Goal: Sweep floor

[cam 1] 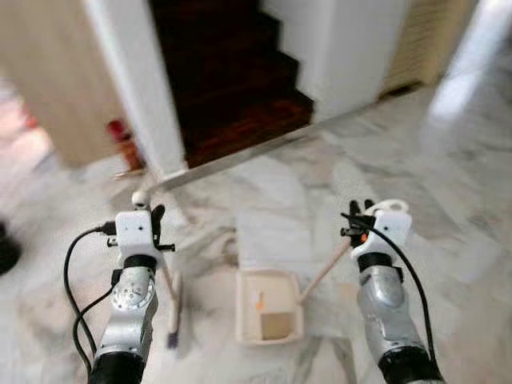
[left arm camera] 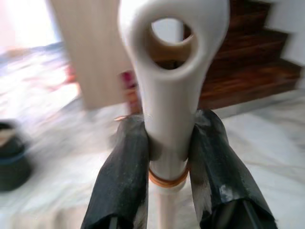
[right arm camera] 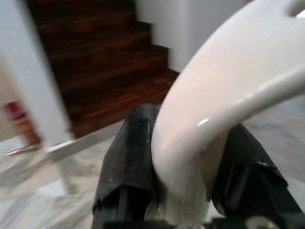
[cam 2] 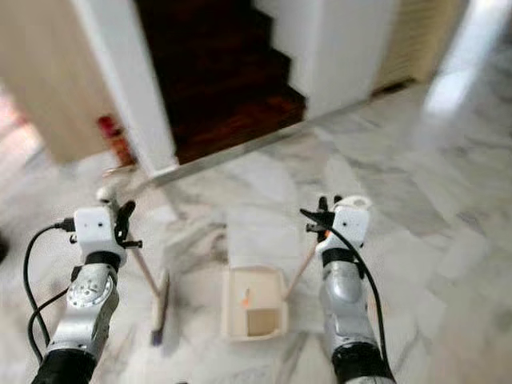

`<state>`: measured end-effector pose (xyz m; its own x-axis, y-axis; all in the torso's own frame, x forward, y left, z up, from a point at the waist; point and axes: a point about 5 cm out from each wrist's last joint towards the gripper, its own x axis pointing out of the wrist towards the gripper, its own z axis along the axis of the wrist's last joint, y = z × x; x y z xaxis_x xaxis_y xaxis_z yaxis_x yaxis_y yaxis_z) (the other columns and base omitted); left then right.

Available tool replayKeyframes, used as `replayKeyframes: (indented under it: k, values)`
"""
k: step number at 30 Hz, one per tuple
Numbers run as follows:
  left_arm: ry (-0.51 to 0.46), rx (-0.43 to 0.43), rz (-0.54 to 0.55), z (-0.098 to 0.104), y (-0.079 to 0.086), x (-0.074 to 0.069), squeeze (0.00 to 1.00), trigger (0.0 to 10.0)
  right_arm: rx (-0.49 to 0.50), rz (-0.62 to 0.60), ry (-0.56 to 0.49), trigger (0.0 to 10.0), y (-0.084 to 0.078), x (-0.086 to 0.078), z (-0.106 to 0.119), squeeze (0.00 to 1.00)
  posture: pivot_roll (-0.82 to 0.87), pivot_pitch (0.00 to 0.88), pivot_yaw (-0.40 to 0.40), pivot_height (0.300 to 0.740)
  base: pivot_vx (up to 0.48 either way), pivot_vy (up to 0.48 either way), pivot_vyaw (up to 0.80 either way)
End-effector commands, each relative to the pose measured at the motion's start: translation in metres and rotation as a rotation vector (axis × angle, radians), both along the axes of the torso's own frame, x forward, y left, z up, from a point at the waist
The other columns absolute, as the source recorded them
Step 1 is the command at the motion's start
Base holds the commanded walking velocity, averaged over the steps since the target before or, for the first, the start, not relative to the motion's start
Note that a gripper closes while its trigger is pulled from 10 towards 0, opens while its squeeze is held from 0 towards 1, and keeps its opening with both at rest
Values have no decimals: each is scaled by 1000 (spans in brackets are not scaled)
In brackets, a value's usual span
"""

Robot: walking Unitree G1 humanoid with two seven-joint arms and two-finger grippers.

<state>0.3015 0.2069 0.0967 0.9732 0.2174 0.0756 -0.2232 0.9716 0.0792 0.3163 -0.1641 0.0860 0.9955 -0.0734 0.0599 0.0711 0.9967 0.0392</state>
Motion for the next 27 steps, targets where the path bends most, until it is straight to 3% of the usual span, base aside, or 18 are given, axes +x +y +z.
replayKeyframes:
  k: [1,13,23,27]
  values:
    - [-61,14,-10,14,-5,4,0,10000,22,-9,-52,10000,-1,2,11,0,-73,48,-6,740,0,0,800]
    - [-61,12,1,14,-3,3,0,10000,22,-5,-51,10000,-1,3,11,0,-71,46,-10,740,0,0,781]
    - [-55,-6,6,12,-4,2,0,10000,32,-14,-23,10000,-2,3,8,0,-75,40,-11,740,0,0,0]
    - [-52,-8,8,12,-4,2,0,10000,47,-22,-16,10000,-3,3,6,0,-73,41,-11,740,0,287,0]
